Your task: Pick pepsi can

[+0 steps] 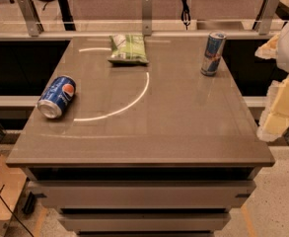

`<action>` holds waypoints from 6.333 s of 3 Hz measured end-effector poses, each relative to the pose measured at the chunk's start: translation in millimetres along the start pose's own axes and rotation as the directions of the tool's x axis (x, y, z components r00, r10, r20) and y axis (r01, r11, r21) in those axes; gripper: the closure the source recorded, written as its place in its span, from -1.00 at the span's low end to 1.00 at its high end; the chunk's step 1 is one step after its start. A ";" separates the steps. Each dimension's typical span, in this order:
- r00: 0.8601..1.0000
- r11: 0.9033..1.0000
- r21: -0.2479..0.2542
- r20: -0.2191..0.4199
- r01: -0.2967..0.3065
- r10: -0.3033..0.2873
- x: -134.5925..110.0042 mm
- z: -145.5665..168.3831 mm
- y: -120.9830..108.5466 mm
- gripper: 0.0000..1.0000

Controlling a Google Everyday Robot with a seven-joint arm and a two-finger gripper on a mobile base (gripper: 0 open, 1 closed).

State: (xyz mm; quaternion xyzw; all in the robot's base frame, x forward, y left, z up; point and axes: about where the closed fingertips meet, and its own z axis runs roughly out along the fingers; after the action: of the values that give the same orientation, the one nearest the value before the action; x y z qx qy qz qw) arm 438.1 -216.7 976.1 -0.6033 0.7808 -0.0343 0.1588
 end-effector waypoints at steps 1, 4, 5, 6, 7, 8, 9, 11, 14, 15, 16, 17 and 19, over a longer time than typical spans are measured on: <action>1.000 1.000 0.000 0.000 0.000 0.000 -0.1 0.0 0.0 -1.00; 0.904 0.978 -0.044 0.392 0.203 -0.170 -119.6 3.5 18.1 -1.00; 0.904 0.978 -0.044 0.392 0.203 -0.170 -119.7 3.5 18.1 -1.00; 0.889 0.979 -0.044 0.428 0.198 -0.160 -147.0 16.3 13.2 -1.00; 0.837 0.979 -0.069 0.532 0.192 -0.127 -185.0 40.5 1.8 -1.00; 0.780 0.973 -0.111 0.619 0.202 -0.092 -228.0 69.9 -4.6 -1.00; 0.736 0.961 -0.152 0.673 0.232 -0.071 -267.5 99.8 -7.8 -1.00; 0.671 0.951 -0.214 0.741 0.222 0.011 -315.9 149.3 -8.9 -1.00; 0.636 0.963 -0.210 0.770 0.170 0.055 -343.2 163.6 -2.8 -1.00; 0.587 0.967 -0.207 0.806 0.150 0.081 -373.6 178.5 -0.3 -1.00; 0.543 0.968 -0.209 0.834 0.142 0.100 -400.9 191.7 -0.5 -1.00; 0.515 0.965 -0.219 0.849 0.143 0.116 -422.0 203.2 0.0 -1.00; 0.496 0.957 -0.257 0.854 0.137 0.159 -445.0 228.0 -0.6 -1.00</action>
Offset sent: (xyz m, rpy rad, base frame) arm -0.0045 0.0425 0.0084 0.1661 -0.0377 0.1350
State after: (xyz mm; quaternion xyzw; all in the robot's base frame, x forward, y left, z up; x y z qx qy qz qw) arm 603.2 238.7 852.2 -0.5496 0.5946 0.3897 0.4388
